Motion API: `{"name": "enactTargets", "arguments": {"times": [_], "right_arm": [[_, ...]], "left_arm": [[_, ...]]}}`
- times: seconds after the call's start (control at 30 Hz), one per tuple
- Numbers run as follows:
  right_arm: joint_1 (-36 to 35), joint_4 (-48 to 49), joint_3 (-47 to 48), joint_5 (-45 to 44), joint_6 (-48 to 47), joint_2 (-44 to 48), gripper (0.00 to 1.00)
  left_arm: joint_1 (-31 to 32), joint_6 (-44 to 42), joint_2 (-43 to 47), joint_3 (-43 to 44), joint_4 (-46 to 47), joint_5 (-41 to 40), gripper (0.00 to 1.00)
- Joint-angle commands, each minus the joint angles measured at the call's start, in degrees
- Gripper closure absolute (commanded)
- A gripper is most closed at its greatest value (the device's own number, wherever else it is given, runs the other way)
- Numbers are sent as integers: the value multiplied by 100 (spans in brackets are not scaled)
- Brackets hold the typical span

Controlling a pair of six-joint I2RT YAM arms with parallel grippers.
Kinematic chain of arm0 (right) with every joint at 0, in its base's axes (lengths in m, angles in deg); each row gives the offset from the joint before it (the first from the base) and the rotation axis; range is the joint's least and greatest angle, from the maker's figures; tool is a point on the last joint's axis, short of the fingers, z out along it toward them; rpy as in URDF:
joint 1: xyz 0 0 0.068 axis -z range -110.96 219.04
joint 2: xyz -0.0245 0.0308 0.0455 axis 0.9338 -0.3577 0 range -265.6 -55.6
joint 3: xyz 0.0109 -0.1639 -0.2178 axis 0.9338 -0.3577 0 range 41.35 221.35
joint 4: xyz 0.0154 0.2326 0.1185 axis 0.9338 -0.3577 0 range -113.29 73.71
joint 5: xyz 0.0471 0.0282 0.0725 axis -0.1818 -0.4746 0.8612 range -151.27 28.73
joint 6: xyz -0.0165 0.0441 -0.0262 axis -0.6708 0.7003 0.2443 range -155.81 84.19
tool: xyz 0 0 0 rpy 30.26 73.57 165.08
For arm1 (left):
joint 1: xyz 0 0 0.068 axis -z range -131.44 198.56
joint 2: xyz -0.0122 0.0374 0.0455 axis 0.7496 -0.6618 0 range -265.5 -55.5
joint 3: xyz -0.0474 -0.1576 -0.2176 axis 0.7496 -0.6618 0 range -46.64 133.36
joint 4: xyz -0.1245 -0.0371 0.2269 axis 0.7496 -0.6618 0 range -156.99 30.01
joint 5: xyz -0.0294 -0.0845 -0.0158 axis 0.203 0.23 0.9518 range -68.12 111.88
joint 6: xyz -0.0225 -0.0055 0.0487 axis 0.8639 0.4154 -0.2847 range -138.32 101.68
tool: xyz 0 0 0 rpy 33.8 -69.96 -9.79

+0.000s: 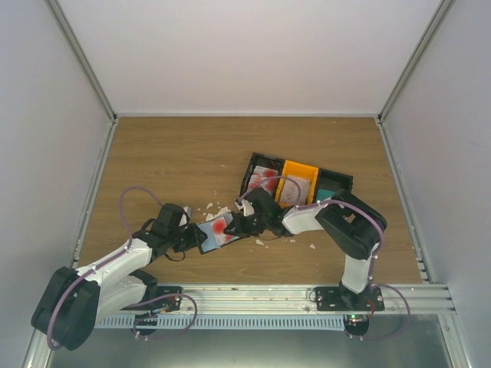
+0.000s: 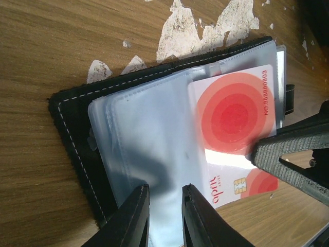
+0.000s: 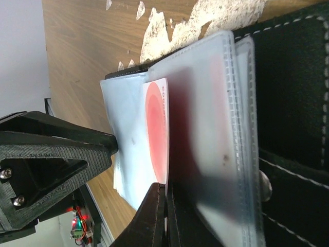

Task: Put the credit cards into the card holder
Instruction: Insert the credit card into the card holder.

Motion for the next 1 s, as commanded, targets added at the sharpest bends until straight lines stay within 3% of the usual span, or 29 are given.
{"name": "enactTargets", "arguments": {"times": [0.0, 0.6, 0.77, 0.97], "right_arm": [[-173, -107, 42, 288, 61, -380, 100], [-286, 453, 154, 662, 94, -826, 98], [-337, 477, 227, 520, 66, -779, 96], [-339, 514, 204, 280, 143, -728, 99]], "left_arm": [[5, 36, -180, -175, -149, -223, 78], [5, -1, -209, -156, -30, 38, 76], [7, 14, -10, -125, -82, 143, 74], [9, 85, 431, -23, -408, -21, 72]]}}
